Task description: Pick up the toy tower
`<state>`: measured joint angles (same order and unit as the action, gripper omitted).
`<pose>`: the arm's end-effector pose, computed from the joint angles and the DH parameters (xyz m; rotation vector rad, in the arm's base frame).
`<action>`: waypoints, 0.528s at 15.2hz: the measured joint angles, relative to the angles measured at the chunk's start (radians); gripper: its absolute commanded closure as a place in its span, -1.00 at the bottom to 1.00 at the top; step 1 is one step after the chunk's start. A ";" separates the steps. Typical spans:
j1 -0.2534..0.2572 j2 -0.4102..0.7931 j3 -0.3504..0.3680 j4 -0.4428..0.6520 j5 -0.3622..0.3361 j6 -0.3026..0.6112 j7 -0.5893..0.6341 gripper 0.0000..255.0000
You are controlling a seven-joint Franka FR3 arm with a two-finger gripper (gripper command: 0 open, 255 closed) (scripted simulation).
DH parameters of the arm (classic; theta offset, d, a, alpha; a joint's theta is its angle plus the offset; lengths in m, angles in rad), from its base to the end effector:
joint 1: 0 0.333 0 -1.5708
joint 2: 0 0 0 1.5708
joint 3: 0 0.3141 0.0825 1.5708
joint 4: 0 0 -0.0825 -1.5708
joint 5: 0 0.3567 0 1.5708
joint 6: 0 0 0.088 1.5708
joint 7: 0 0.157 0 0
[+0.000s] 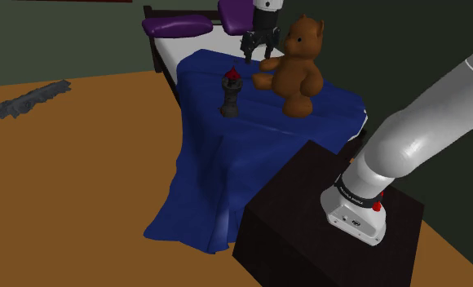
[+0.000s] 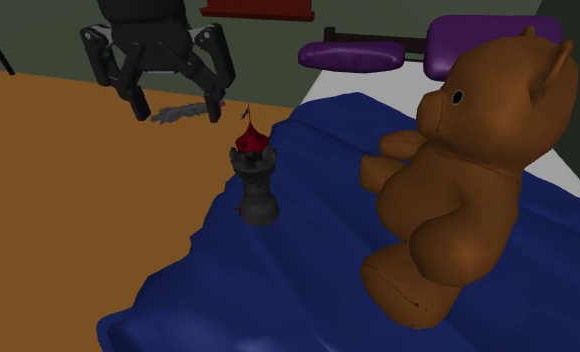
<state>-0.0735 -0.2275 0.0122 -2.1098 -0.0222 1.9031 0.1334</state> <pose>0.4646 -0.0309 0.4717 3.1046 -0.2926 0.0337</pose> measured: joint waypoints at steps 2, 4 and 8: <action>-0.006 0.066 -0.002 0.045 -0.002 0.033 0.020 -1.00; -0.016 0.145 -0.012 0.113 -0.005 0.055 0.029 -1.00; -0.028 0.271 -0.023 0.220 -0.007 0.099 0.061 -1.00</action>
<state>-0.1017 0.0437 -0.0104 -1.8902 -0.0295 2.0019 0.1948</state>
